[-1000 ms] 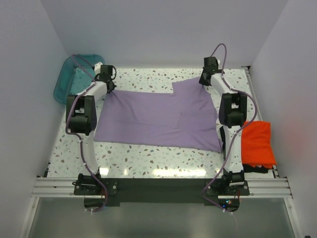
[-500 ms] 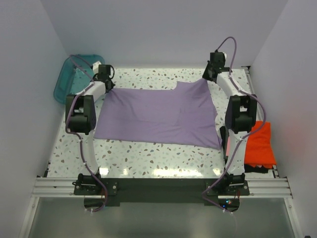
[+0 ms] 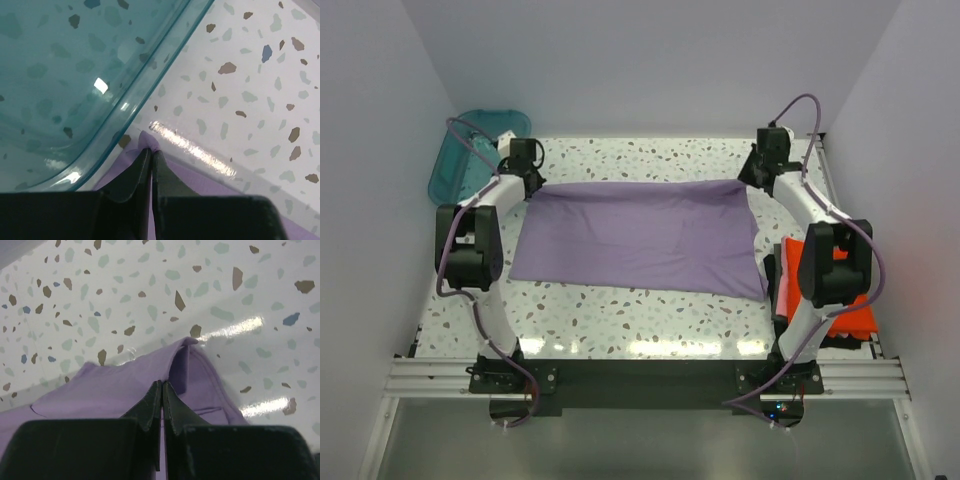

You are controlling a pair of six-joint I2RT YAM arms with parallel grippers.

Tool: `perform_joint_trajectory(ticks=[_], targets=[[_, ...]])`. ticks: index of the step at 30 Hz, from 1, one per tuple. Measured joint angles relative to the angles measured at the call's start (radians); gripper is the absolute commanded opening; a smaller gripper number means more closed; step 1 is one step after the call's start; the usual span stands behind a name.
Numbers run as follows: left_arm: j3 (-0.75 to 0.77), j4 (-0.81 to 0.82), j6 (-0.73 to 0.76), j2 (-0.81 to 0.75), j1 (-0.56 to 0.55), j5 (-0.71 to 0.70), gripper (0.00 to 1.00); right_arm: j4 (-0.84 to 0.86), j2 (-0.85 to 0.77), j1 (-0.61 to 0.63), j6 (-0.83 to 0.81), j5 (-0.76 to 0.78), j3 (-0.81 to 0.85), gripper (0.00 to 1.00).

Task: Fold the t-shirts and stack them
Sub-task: Fold the tshirt

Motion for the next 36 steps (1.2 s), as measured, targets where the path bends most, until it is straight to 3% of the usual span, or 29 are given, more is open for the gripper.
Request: perform_joint_trajectory(ticks=[15, 29, 30, 32, 33, 35, 36], targets=[[-0.261, -0.011, -0.065, -0.177, 0.008, -0.011, 0.0, 0.044, -0.341, -0.001, 0.072, -0.046, -0.418, 0.0], [-0.441, -0.01, -0.128, -0.349, 0.017, -0.005, 0.0, 0.062, -0.612, -0.001, 0.095, -0.109, -0.678, 0.0], [-0.46, -0.009, -0.135, -0.364, 0.019, -0.002, 0.03, 0.063, -0.628, -0.001, 0.097, -0.114, -0.695, 0.01], [-0.495, -0.01, -0.146, -0.392, 0.021, 0.004, 0.22, 0.063, -0.662, -0.001, 0.103, -0.13, -0.733, 0.16], [-0.517, -0.006, -0.154, -0.407, 0.022, 0.011, 0.43, 0.063, -0.678, -0.001, 0.105, -0.135, -0.751, 0.4], [-0.569, 0.0, -0.174, -0.45, 0.03, 0.029, 0.53, 0.053, -0.705, -0.001, 0.108, -0.141, -0.773, 0.62], [-0.588, 0.001, -0.181, -0.468, 0.036, 0.033, 0.57, 0.045, -0.72, -0.001, 0.103, -0.147, -0.779, 0.66]])
